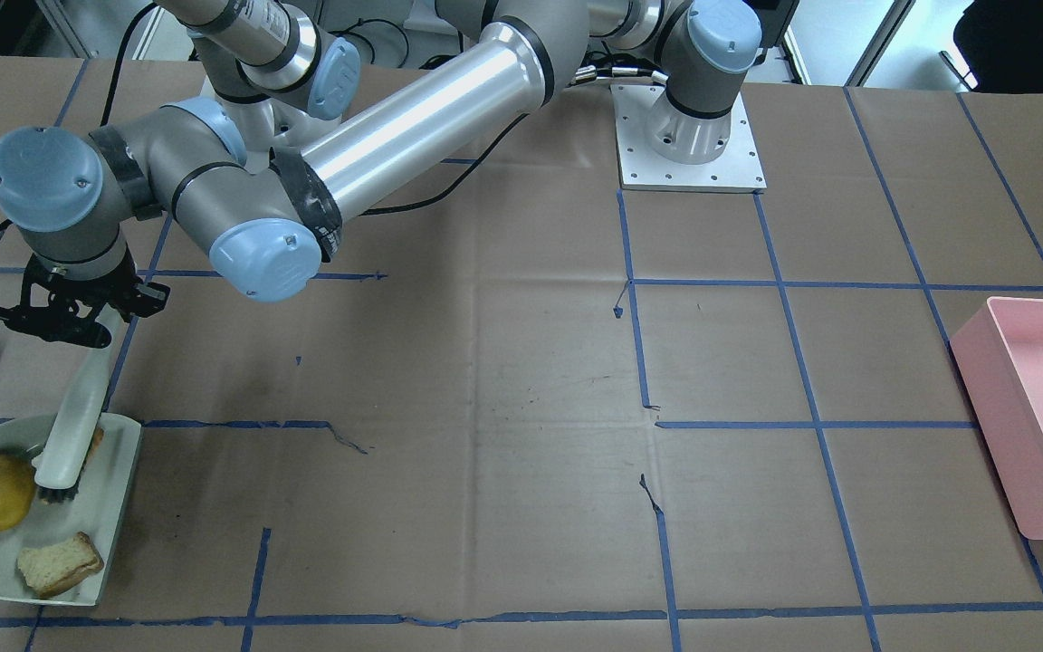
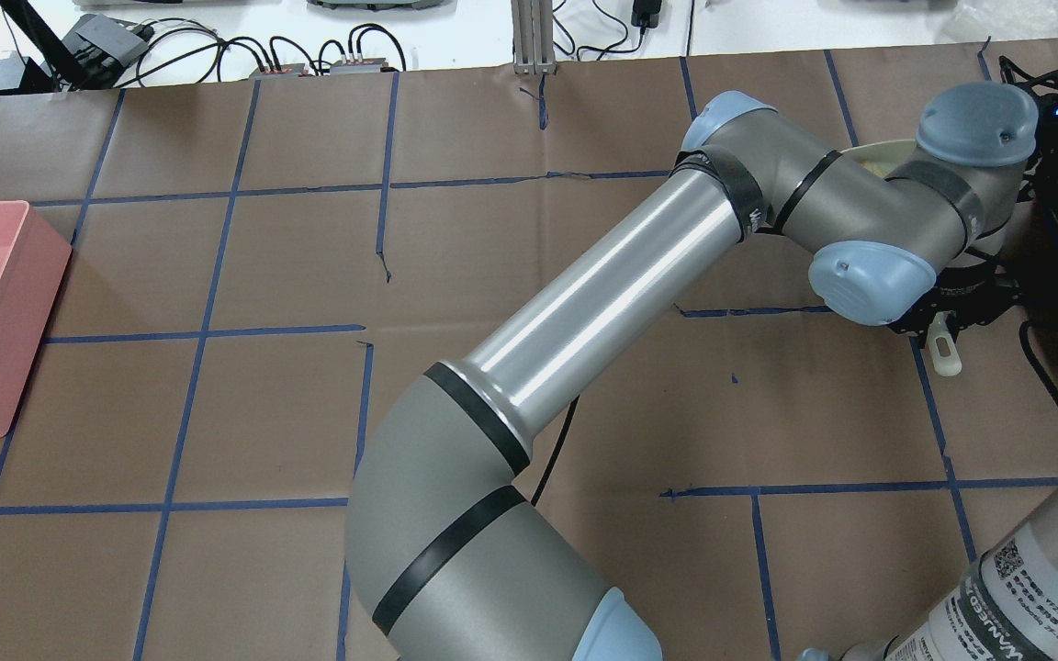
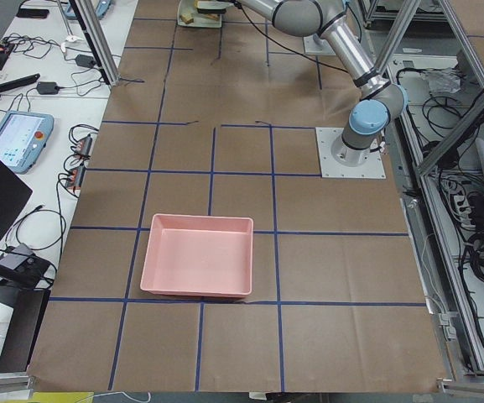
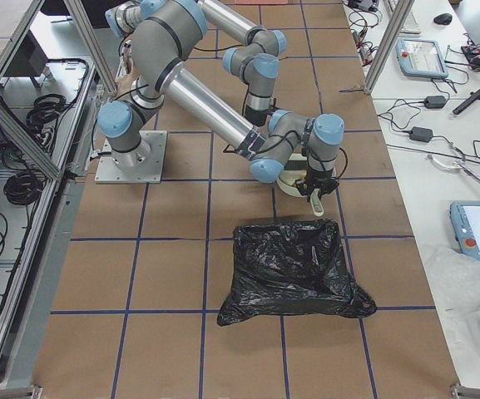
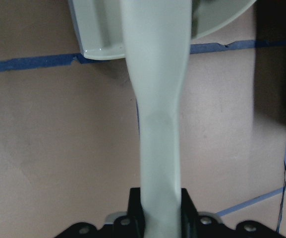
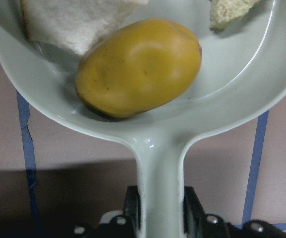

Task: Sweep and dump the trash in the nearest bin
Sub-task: 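Sweep the bread and yellow potato into the dustpan with the left gripper's brush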

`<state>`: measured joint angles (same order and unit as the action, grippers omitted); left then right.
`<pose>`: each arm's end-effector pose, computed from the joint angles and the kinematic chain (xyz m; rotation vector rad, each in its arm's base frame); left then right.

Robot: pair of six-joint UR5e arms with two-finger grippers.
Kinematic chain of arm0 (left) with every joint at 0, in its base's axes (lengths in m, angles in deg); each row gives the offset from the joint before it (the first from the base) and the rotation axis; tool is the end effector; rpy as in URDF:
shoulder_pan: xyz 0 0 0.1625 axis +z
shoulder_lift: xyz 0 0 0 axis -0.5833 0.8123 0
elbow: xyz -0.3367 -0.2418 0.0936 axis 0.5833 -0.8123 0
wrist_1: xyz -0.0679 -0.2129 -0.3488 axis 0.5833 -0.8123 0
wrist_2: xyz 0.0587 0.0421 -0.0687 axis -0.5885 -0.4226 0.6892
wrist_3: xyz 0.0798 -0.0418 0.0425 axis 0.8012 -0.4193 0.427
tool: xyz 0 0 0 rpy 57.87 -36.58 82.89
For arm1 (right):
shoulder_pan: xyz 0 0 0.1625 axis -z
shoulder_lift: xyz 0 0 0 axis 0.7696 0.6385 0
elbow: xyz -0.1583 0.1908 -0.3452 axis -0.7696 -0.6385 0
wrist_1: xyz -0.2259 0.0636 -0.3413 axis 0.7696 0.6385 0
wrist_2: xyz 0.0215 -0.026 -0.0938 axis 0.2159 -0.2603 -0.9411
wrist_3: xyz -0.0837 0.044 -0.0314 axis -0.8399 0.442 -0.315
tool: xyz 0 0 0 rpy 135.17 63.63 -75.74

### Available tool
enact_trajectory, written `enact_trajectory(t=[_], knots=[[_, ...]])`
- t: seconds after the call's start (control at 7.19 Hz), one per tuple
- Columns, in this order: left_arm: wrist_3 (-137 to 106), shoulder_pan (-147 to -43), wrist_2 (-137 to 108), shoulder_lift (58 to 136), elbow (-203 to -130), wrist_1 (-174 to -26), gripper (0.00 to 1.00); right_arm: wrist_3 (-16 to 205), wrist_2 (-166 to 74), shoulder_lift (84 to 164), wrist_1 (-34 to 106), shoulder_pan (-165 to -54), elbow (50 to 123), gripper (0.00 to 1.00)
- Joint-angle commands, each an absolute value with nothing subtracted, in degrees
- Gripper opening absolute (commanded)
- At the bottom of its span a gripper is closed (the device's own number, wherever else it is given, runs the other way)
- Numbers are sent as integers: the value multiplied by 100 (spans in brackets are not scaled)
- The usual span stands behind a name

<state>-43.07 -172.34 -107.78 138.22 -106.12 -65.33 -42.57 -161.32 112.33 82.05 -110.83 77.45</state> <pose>-0.7484 -0.4799 0.2761 -0.1372 -2.8213 -0.2000 -0.2278 -0.6640 0.2671 2.1480 -2.1069 -0.0194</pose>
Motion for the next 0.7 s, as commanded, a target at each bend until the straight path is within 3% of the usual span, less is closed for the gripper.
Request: enact_trajectory(t=[0.0, 0.56], knots=[[-4037, -17139, -11230, 13433, -11039, -6758, 0, -4257, -15875, 11320, 7997, -11079, 7733, 0], [-3701, -16657, -11502, 13039, -11399, -7125, 0, -4257, -15847, 11444, 7760, -11070, 7733, 0]])
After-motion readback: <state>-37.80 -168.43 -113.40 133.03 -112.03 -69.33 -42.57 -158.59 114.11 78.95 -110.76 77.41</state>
